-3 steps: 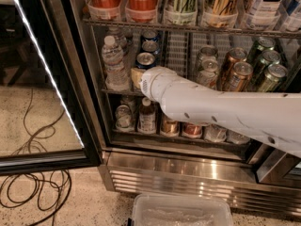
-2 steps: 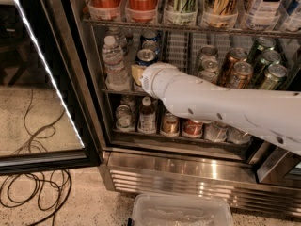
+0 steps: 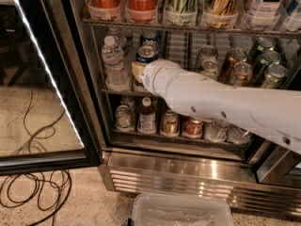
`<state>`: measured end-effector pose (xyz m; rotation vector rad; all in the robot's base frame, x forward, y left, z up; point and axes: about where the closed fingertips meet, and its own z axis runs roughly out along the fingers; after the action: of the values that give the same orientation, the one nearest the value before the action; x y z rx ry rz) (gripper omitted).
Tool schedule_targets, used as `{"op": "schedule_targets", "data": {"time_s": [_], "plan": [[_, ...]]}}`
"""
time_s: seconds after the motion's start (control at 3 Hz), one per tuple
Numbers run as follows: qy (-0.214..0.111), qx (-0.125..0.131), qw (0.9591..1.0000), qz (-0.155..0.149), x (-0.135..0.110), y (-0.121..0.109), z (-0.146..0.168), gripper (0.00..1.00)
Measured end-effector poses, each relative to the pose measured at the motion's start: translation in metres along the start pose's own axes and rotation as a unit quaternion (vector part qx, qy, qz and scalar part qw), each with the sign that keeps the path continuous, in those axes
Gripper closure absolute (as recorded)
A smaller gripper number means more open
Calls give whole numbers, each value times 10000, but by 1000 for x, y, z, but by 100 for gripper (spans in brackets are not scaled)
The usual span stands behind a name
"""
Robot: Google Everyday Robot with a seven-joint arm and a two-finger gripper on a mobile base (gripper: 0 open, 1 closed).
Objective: Pick pepsi can from middle shelf of fridge
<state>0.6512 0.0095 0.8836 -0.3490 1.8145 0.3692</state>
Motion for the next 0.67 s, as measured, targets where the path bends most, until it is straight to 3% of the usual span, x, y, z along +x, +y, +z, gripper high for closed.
{"op": "schedule_targets", "data": {"time_s": [0.67], "plan": [[-77, 14, 9999, -136, -13, -1, -12, 100]]}}
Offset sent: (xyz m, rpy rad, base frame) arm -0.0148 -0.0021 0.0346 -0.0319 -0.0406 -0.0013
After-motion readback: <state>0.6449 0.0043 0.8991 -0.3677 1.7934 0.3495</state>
